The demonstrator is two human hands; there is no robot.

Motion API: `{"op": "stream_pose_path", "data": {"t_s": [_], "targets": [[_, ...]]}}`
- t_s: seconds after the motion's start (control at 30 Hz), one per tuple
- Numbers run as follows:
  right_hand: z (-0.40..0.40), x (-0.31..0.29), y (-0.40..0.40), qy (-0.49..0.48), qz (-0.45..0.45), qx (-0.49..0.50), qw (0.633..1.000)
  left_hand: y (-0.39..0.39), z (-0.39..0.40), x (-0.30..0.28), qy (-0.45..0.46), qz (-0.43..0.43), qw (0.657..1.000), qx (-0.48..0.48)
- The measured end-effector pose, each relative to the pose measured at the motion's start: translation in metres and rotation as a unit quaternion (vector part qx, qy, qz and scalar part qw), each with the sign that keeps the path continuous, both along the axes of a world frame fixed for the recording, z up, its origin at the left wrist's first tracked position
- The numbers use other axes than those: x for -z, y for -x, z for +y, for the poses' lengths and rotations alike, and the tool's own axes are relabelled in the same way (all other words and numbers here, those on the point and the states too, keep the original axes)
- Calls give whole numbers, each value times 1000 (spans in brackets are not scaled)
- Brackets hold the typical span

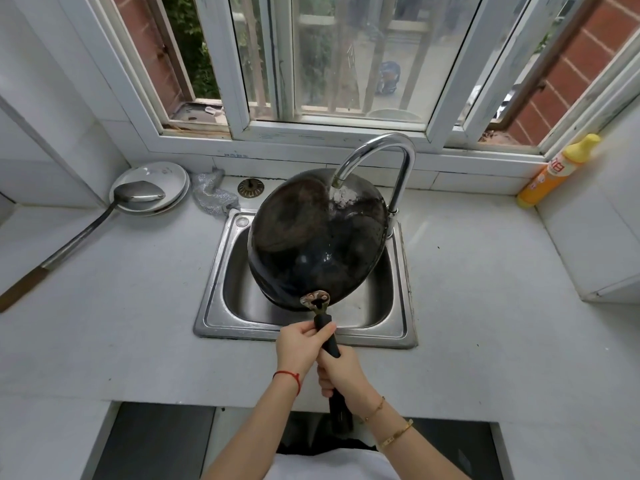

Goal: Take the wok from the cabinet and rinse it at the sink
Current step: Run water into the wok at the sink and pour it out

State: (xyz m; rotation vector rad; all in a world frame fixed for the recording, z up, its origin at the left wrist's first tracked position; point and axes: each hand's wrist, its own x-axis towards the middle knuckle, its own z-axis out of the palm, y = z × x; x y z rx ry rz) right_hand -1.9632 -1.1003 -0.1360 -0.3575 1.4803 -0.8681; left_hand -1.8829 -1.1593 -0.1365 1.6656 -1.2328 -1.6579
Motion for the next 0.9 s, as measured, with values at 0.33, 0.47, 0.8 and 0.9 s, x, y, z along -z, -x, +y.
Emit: {"op": "stream_pose_path", "data": {"t_s": [0.33, 0.47, 0.8, 0.9], "targets": [[-17, -7, -3, 23, -19, 8, 1000, 1, -18, -5, 7, -9, 1000, -2], [-22, -8, -6, 29, -18, 11, 999, -2, -23, -5, 7, -11, 1000, -5], [-23, -7, -12, 19, -12, -1, 1000, -11, -20, -4, -16, 19, 999, -38], [-17, -5, -14, 11, -13, 0, 1000, -13, -13, -3, -12, 10, 999, -35]]}}
